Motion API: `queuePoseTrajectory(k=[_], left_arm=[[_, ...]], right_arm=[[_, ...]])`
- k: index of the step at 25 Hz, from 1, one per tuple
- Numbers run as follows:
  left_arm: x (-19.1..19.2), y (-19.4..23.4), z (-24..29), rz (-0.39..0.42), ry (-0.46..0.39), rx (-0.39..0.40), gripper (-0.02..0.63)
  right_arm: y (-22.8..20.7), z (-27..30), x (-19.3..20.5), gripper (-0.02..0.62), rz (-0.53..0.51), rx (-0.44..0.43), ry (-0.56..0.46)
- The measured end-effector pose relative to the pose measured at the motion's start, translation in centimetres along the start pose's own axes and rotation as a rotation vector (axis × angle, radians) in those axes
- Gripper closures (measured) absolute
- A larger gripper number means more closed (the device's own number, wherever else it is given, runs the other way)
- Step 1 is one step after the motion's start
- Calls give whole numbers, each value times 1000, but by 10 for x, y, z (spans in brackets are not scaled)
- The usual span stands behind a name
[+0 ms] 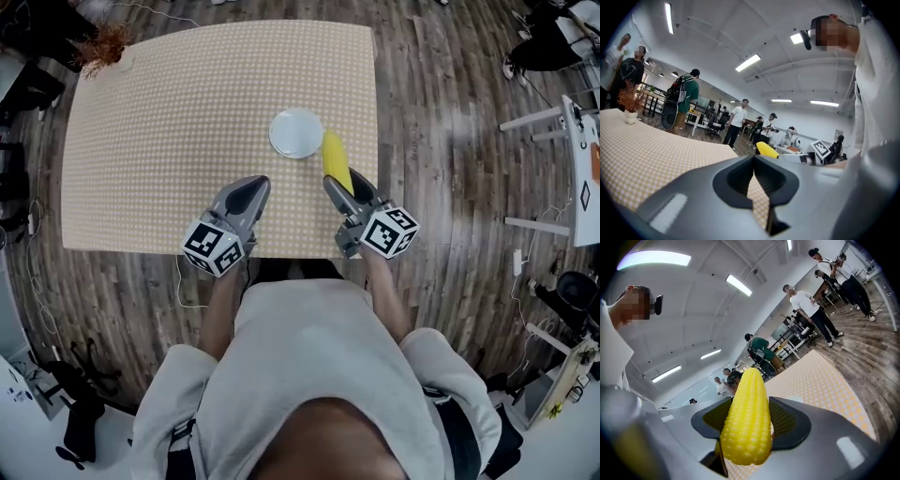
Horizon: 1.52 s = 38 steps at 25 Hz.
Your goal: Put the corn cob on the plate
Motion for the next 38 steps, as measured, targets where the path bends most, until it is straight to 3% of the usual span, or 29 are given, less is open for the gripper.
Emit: queuePoseTrajectory(k=[12, 18, 22, 38], left_arm=[[57, 33, 26, -100, 105, 45, 598], [66, 48, 30, -130, 127, 40, 598], [68, 60, 29, -143, 129, 29, 598], [69, 78, 31, -185, 126, -3, 598]], right_arm=[[-40, 21, 55, 337, 115, 76, 87], [-58, 42, 54, 337, 92, 100, 122], [-68, 60, 43, 337, 7, 125, 155], [-73, 129, 5, 337, -499, 181, 375]])
Point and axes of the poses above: the fingertips, and each gripper's own axes: z forward along the fingers, y to its left, x out of its underside, the point moved 7 cm from there along -z, backward along the fingers, and after that the axes turned 10 degrees about y, right-handed, at the moved point
